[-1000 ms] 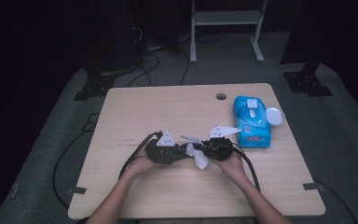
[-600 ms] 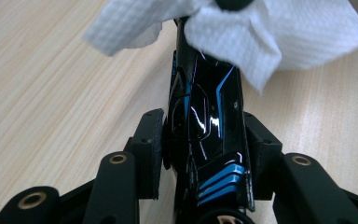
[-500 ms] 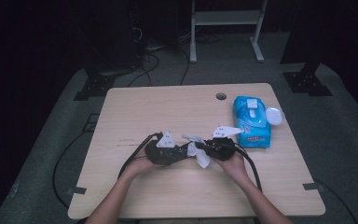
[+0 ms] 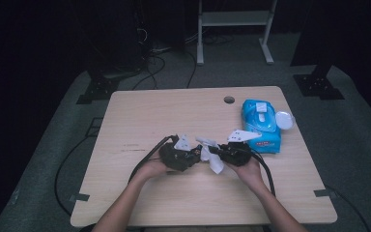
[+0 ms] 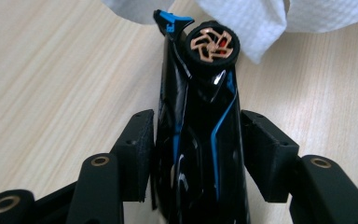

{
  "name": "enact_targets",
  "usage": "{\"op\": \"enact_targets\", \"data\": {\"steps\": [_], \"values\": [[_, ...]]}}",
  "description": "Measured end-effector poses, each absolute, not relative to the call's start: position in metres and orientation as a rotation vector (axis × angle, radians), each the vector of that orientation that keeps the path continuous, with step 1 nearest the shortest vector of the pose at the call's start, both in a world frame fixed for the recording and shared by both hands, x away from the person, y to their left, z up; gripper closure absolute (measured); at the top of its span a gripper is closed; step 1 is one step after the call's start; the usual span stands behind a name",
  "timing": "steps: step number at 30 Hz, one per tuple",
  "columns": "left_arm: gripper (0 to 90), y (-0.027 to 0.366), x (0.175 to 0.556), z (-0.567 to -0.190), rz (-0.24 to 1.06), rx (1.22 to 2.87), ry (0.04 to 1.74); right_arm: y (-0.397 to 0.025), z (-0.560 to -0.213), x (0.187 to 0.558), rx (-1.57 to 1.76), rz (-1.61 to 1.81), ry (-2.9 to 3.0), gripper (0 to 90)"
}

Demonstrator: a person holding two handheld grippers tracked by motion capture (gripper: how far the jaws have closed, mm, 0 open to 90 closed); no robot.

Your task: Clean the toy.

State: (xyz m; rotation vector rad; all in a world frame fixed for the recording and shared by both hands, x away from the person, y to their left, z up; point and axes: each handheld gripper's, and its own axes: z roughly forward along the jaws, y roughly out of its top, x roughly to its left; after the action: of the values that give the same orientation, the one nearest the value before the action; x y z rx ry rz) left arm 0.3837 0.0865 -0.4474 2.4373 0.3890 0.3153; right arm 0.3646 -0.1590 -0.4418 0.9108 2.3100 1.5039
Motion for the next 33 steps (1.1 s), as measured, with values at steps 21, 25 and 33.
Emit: {"op": "enact_targets", "data": {"steps": [21,25,33], "values": [[57.0,0.072,0.384,-0.421,0.361,2.440,0.368,-0.169,-0.447,0.371,0.995,1.577,2.330,82.3],[57.0,0.089,0.377,-0.418,0.361,2.286,0.398,-0.166,-0.434,0.366,0.949,1.643,2.299,82.3],[57.1,0.088,0.362,-0.419,0.394,2.246,0.331,-0.140,-0.409,0.353,0.801,1.811,2.277,82.4]]}}
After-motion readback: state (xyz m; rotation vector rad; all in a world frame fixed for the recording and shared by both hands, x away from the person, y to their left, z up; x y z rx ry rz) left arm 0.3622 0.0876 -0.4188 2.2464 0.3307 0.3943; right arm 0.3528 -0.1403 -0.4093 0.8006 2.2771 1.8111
